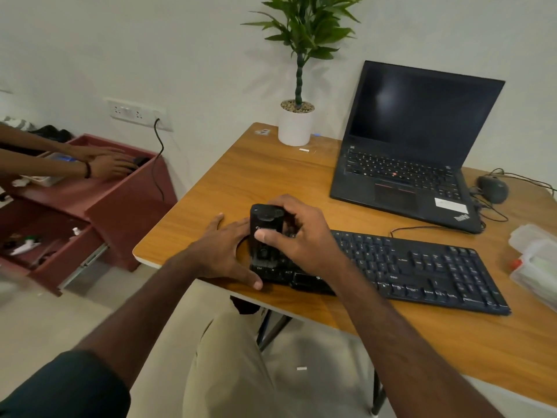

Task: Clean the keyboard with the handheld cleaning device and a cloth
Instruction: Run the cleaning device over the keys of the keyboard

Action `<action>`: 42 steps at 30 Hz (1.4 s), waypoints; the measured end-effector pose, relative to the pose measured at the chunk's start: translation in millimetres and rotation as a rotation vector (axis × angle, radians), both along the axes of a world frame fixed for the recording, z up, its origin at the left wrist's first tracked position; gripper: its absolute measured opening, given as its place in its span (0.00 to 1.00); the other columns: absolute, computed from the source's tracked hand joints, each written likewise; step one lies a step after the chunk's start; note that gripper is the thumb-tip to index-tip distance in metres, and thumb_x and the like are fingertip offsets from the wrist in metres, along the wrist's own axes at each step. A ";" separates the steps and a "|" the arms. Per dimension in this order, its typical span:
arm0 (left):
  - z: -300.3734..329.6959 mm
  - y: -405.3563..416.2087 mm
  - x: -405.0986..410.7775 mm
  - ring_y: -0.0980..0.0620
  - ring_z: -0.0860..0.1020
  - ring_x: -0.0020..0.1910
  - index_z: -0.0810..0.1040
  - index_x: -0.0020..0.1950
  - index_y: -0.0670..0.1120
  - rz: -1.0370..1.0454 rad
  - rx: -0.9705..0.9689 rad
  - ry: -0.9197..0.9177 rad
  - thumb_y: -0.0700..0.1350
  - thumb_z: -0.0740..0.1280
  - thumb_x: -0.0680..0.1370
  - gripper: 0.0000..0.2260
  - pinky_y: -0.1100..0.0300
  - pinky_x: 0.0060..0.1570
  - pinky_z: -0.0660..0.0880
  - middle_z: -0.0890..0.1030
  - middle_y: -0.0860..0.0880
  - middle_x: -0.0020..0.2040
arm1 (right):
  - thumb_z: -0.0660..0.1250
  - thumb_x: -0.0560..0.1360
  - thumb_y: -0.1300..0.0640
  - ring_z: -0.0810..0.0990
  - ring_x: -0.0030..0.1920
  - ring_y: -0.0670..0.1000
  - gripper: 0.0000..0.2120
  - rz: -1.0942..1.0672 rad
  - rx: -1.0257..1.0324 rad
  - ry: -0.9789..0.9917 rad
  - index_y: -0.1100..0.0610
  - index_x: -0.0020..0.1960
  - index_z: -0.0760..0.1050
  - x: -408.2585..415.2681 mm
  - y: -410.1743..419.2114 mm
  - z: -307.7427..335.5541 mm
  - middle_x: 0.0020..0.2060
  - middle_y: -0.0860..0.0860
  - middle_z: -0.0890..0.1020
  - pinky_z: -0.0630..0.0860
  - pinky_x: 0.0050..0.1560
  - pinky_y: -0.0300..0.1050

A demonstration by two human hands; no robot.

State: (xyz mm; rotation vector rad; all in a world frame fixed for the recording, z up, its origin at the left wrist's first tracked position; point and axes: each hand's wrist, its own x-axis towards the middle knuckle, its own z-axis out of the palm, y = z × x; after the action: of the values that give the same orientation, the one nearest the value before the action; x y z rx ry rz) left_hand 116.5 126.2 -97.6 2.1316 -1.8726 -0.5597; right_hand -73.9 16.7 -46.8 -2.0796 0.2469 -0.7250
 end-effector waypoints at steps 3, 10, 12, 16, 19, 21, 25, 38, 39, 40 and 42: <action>1.6 0.8 -1.6 0.57 0.56 0.78 0.57 0.79 0.58 -0.006 -0.009 -0.024 0.84 0.62 0.54 0.58 0.41 0.77 0.36 0.62 0.55 0.79 | 0.76 0.74 0.56 0.81 0.50 0.49 0.16 0.065 -0.069 0.050 0.57 0.60 0.79 4.3 5.4 -6.4 0.50 0.49 0.83 0.80 0.49 0.52; -2.6 -0.2 0.4 0.58 0.49 0.80 0.45 0.81 0.61 0.012 -0.013 -0.012 0.85 0.63 0.54 0.62 0.41 0.77 0.34 0.54 0.53 0.82 | 0.77 0.73 0.58 0.83 0.50 0.49 0.14 0.125 -0.027 0.182 0.56 0.57 0.81 -24.9 -30.0 6.0 0.48 0.47 0.84 0.80 0.48 0.46; -3.9 -0.9 1.0 0.57 0.49 0.80 0.42 0.81 0.61 0.015 -0.003 -0.024 0.85 0.61 0.53 0.63 0.41 0.77 0.34 0.53 0.52 0.83 | 0.78 0.72 0.58 0.82 0.48 0.49 0.14 0.074 0.007 0.091 0.59 0.56 0.81 -27.0 -33.2 6.2 0.47 0.49 0.83 0.79 0.46 0.44; -2.3 -0.8 -0.6 0.58 0.49 0.80 0.45 0.81 0.61 0.010 -0.019 -0.003 0.85 0.62 0.54 0.62 0.40 0.77 0.35 0.54 0.53 0.82 | 0.78 0.72 0.59 0.82 0.52 0.49 0.16 0.064 0.034 0.014 0.57 0.58 0.80 -22.9 -17.6 -1.5 0.50 0.47 0.83 0.79 0.50 0.44; -2.3 -0.5 -0.7 0.58 0.49 0.80 0.46 0.81 0.60 0.014 -0.020 -0.005 0.85 0.62 0.53 0.62 0.42 0.77 0.34 0.55 0.53 0.82 | 0.78 0.72 0.62 0.82 0.51 0.50 0.15 0.155 0.075 0.061 0.55 0.58 0.80 -28.4 -16.4 -4.5 0.50 0.48 0.83 0.80 0.50 0.46; -2.7 -0.7 -0.2 0.57 0.50 0.80 0.44 0.81 0.61 0.018 -0.013 -0.009 0.85 0.62 0.53 0.62 0.43 0.77 0.33 0.55 0.53 0.82 | 0.77 0.72 0.63 0.82 0.49 0.53 0.14 0.194 0.102 0.111 0.58 0.56 0.81 -37.6 -26.8 -1.1 0.48 0.50 0.83 0.80 0.48 0.49; -5.2 -1.8 2.2 0.57 0.51 0.80 0.43 0.81 0.63 0.022 -0.012 -0.007 0.84 0.63 0.54 0.62 0.45 0.77 0.32 0.54 0.53 0.82 | 0.76 0.72 0.66 0.82 0.46 0.49 0.12 0.151 0.147 0.057 0.62 0.55 0.81 -54.4 -42.7 7.7 0.47 0.51 0.82 0.77 0.46 0.43; -5.0 -1.4 1.0 0.56 0.52 0.80 0.44 0.81 0.62 0.029 -0.021 0.006 0.85 0.62 0.52 0.63 0.48 0.77 0.33 0.54 0.54 0.82 | 0.77 0.71 0.60 0.82 0.44 0.59 0.13 0.062 0.156 0.047 0.64 0.52 0.80 -96.6 -61.2 1.4 0.44 0.60 0.81 0.79 0.42 0.53; -5.1 -1.7 1.2 0.56 0.52 0.80 0.44 0.81 0.62 0.030 -0.022 0.008 0.85 0.62 0.52 0.63 0.48 0.77 0.33 0.54 0.54 0.82 | 0.77 0.71 0.60 0.82 0.44 0.58 0.13 0.042 0.177 0.002 0.64 0.52 0.80 -96.6 -60.8 2.4 0.44 0.60 0.81 0.79 0.43 0.53; -5.4 -2.1 1.2 0.56 0.52 0.80 0.44 0.81 0.63 0.029 -0.022 0.009 0.85 0.62 0.52 0.63 0.47 0.77 0.33 0.54 0.54 0.82 | 0.77 0.71 0.61 0.81 0.45 0.55 0.12 0.032 0.192 -0.043 0.63 0.52 0.80 -93.9 -57.7 2.7 0.45 0.58 0.81 0.79 0.45 0.51; -5.9 -2.5 0.8 0.56 0.52 0.80 0.43 0.81 0.63 0.029 -0.017 0.006 0.85 0.62 0.52 0.63 0.47 0.77 0.33 0.54 0.54 0.82 | 0.77 0.71 0.65 0.81 0.47 0.51 0.13 0.027 0.199 -0.089 0.62 0.54 0.80 -81.0 -45.8 0.3 0.47 0.55 0.81 0.77 0.48 0.46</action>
State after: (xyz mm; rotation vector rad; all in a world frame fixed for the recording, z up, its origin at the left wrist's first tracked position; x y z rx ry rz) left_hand 117.3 123.8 -103.5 2.1403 -1.8335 -0.5422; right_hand -154.9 -29.1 -46.4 -1.8545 0.2307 -0.7442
